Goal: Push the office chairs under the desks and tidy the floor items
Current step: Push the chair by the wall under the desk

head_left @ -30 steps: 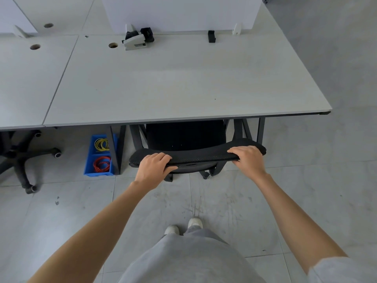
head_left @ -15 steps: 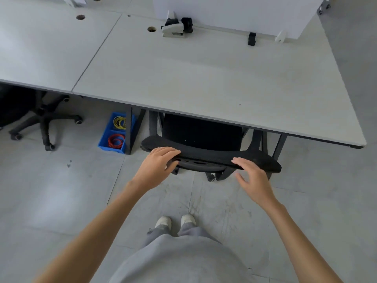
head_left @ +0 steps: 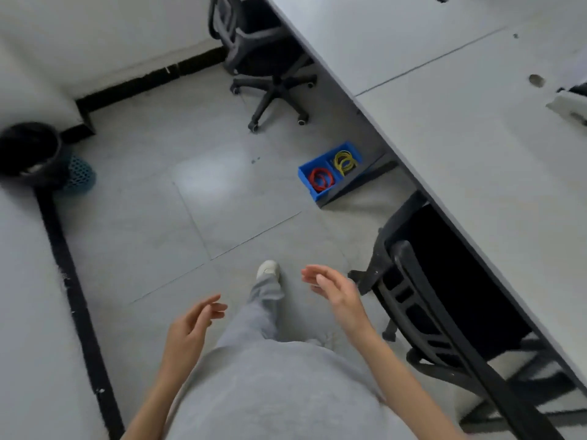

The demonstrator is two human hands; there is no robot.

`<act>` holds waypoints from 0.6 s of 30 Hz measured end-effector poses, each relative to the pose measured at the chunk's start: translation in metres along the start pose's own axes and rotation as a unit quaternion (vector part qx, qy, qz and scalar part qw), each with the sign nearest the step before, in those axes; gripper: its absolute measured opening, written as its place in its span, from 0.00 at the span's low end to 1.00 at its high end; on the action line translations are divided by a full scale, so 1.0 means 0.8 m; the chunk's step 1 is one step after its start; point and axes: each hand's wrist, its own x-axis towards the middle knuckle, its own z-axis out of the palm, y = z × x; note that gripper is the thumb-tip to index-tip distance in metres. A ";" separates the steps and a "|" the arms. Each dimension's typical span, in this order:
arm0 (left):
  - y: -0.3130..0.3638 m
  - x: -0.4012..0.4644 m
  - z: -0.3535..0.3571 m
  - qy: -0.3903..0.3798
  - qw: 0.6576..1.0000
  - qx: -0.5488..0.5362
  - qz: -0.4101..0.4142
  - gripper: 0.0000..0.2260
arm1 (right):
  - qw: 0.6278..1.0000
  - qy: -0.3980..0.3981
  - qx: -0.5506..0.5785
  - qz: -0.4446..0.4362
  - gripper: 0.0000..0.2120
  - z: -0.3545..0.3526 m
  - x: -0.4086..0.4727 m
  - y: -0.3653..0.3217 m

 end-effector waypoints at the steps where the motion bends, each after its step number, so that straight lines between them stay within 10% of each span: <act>1: -0.005 0.006 -0.011 0.031 0.999 -0.017 -0.013 0.13 | 1.000 -0.022 -0.008 -0.013 0.08 0.012 0.033 -0.018; 8: 0.018 0.141 -0.069 0.130 0.982 -0.119 -0.066 0.11 | 0.988 -0.091 -0.114 -0.043 0.13 0.107 0.233 -0.105; 18: 0.212 0.439 -0.161 0.087 0.988 -0.103 0.072 0.10 | 0.988 -0.044 -0.145 -0.007 0.12 0.156 0.407 -0.184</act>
